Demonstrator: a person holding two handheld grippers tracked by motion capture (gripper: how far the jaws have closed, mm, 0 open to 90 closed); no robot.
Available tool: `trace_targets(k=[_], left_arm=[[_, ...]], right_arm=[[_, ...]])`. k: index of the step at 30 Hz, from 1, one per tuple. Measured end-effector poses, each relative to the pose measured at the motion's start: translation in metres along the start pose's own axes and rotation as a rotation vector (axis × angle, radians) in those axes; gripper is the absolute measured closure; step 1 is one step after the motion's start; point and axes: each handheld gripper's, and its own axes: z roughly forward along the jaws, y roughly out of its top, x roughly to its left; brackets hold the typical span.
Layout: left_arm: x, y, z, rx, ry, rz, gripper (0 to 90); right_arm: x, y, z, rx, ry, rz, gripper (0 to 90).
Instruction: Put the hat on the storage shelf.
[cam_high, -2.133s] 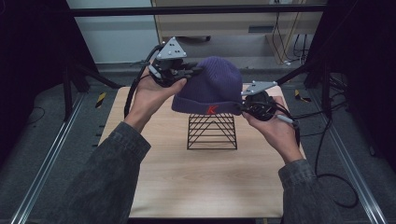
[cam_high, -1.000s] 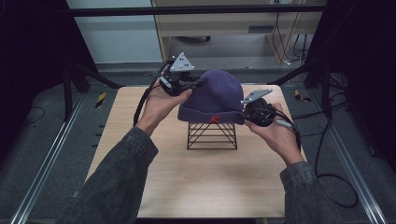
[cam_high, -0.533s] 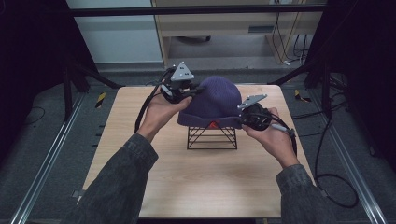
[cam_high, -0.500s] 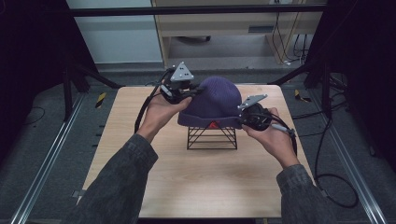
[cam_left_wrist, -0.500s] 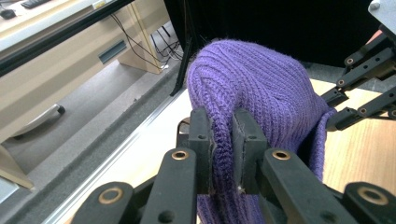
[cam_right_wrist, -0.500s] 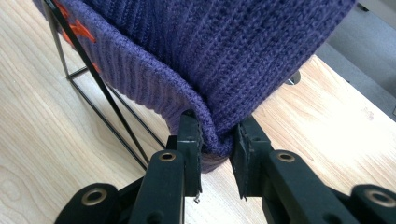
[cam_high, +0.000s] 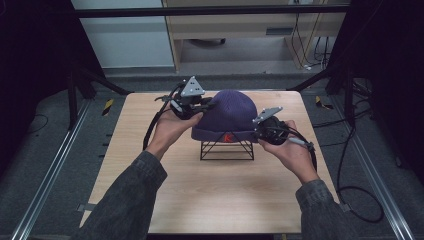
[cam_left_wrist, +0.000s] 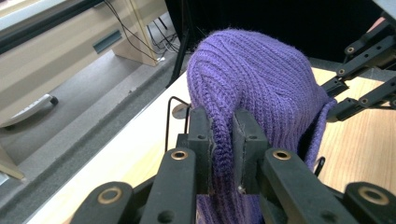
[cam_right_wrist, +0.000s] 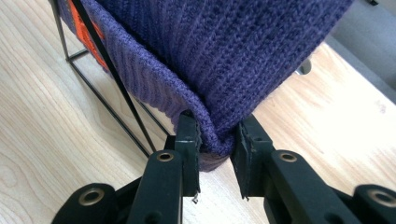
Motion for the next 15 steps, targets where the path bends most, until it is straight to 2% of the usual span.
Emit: trace_targets(k=[6, 15], left_arm=[[-0.004, -0.007, 0.003, 0.005, -0.006, 0.007, 79.3], [-0.008, -0.02, 0.008, 0.025, -0.016, -0.001, 79.2]], right_arm=[[0.004, -0.007, 0.011, 0.016, 0.009, -0.01, 72.8], [0.008, -0.016, 0.023, 0.033, 0.031, 0.004, 72.9]])
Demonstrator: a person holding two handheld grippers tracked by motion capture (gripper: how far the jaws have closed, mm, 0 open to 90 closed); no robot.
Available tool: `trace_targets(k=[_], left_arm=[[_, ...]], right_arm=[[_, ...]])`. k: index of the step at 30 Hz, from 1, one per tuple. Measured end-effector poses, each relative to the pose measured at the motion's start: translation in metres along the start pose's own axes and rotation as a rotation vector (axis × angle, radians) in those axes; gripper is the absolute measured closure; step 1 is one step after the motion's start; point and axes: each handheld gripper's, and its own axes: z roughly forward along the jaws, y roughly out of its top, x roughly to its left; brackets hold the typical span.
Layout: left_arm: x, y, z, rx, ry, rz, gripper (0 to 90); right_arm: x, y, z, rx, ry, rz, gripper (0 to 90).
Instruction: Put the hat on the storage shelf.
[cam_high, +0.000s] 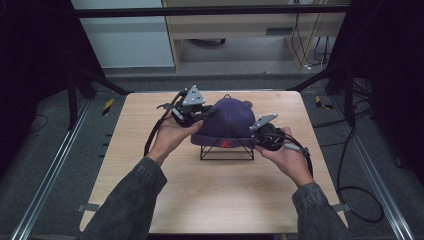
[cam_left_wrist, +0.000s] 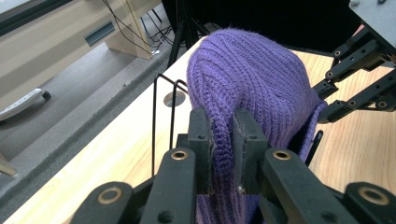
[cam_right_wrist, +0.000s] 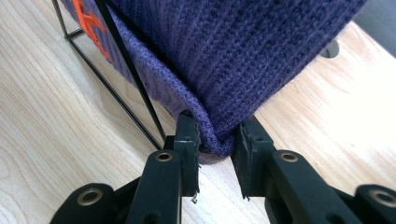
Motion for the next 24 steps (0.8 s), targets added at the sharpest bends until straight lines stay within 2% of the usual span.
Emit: trace_targets(k=[10, 18, 24], left_arm=[[-0.003, -0.016, 0.005, 0.011, -0.013, -0.007, 79.1], [-0.006, -0.024, 0.009, 0.022, -0.023, -0.012, 79.1], [-0.007, -0.031, 0.012, 0.032, -0.035, -0.015, 79.0]], right_arm=[[0.0, -0.008, 0.008, 0.011, 0.011, 0.017, 72.8], [0.0, -0.009, 0.014, 0.033, 0.013, 0.009, 72.6], [0.0, -0.016, 0.019, 0.037, 0.026, 0.03, 72.6]])
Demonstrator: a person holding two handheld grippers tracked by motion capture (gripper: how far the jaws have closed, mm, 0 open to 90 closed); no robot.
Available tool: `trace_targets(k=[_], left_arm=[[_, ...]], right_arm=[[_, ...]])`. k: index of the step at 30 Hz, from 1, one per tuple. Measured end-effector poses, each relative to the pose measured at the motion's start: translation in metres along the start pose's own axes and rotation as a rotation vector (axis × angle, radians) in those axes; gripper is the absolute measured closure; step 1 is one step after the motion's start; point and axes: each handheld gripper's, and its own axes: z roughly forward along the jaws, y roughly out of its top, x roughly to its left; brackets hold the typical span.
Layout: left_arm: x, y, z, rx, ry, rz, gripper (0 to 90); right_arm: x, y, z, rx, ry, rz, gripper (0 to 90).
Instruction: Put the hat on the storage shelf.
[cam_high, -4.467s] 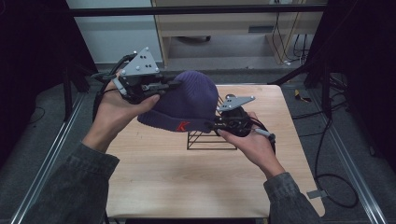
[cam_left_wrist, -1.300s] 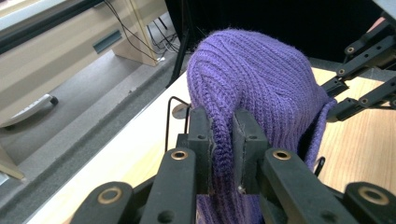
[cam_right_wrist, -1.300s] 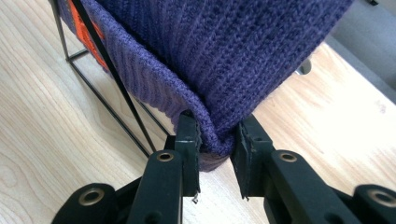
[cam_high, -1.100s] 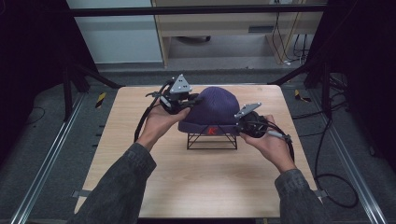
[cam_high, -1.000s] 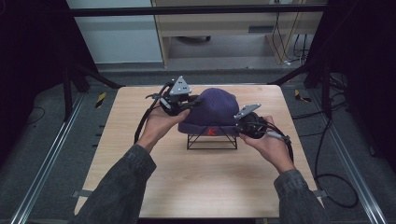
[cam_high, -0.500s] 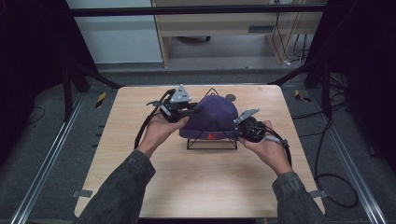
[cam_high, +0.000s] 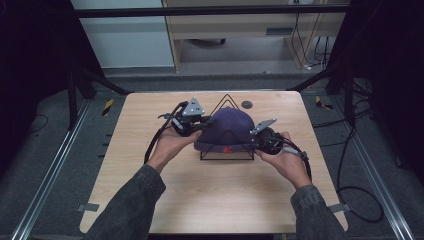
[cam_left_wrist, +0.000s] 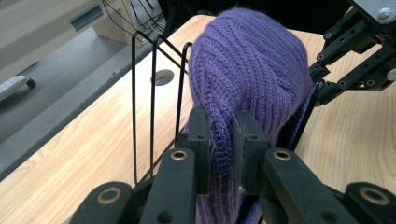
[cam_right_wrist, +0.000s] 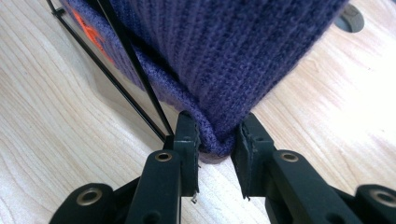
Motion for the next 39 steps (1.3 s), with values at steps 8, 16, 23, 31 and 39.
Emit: trace_targets(k=[8, 16, 23, 31, 39], left_arm=[[-0.001, -0.002, 0.002, 0.005, -0.003, 0.0, 78.8], [-0.002, -0.014, 0.005, 0.016, -0.011, -0.015, 78.3], [-0.002, -0.016, 0.006, 0.017, -0.013, -0.018, 78.0], [-0.002, -0.018, 0.006, 0.02, 0.0, -0.017, 75.4], [-0.001, -0.019, 0.004, 0.032, 0.015, -0.016, 65.7]], right_arm=[[-0.002, -0.004, 0.004, 0.007, 0.01, 0.009, 72.3], [-0.002, -0.006, 0.008, 0.026, 0.009, 0.004, 71.0], [-0.001, -0.008, 0.011, 0.03, 0.01, 0.016, 68.9], [-0.002, -0.013, 0.009, 0.028, 0.011, 0.033, 61.1], [-0.003, -0.021, -0.001, 0.011, 0.007, 0.048, 59.1]])
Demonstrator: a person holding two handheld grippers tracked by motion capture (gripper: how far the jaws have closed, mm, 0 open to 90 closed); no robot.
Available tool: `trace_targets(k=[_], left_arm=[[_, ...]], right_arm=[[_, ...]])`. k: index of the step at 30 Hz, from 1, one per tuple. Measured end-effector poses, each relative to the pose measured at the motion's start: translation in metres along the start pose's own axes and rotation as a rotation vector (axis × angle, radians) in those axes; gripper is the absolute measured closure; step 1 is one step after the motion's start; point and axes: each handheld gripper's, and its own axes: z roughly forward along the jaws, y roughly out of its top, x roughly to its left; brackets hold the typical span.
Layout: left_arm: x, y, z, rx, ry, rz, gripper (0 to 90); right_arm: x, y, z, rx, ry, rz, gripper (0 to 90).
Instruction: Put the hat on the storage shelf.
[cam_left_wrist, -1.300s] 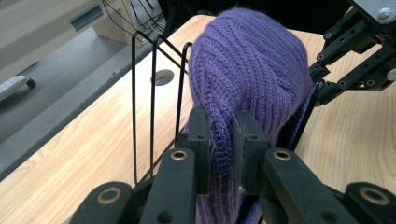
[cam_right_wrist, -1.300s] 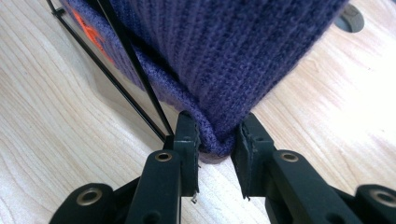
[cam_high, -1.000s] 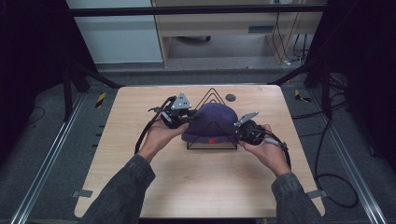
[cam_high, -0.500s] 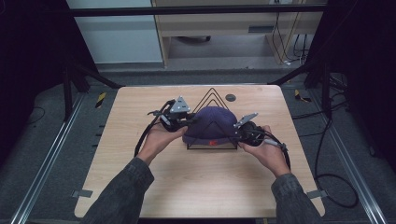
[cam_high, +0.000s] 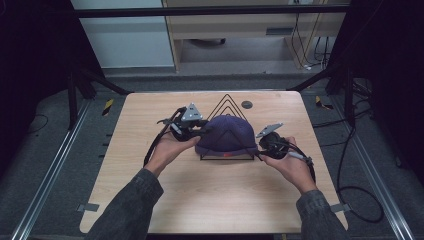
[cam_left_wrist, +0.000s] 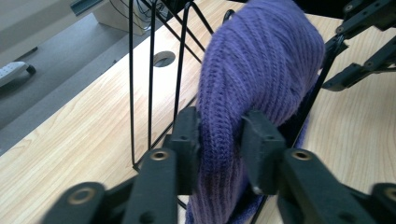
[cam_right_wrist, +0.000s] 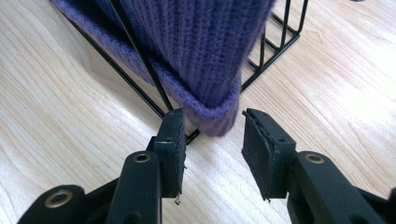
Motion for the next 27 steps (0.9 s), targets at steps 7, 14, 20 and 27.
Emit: trace_targets(k=[7, 14, 20, 27], left_arm=[[0.0, -0.001, -0.005, -0.007, 0.012, -0.006, 63.1], [0.001, -0.004, -0.014, -0.015, 0.031, -0.001, 60.1], [0.001, -0.005, -0.022, -0.016, 0.046, -0.007, 54.3], [-0.005, -0.007, -0.032, -0.013, 0.067, 0.014, 38.0]], right_arm=[[0.001, -0.005, -0.007, -0.014, -0.004, 0.006, 58.9], [0.003, -0.012, -0.012, -0.038, 0.0, 0.015, 58.5], [0.004, -0.015, -0.014, -0.047, -0.004, 0.023, 57.1], [0.011, -0.02, -0.021, -0.076, 0.002, 0.037, 50.1]])
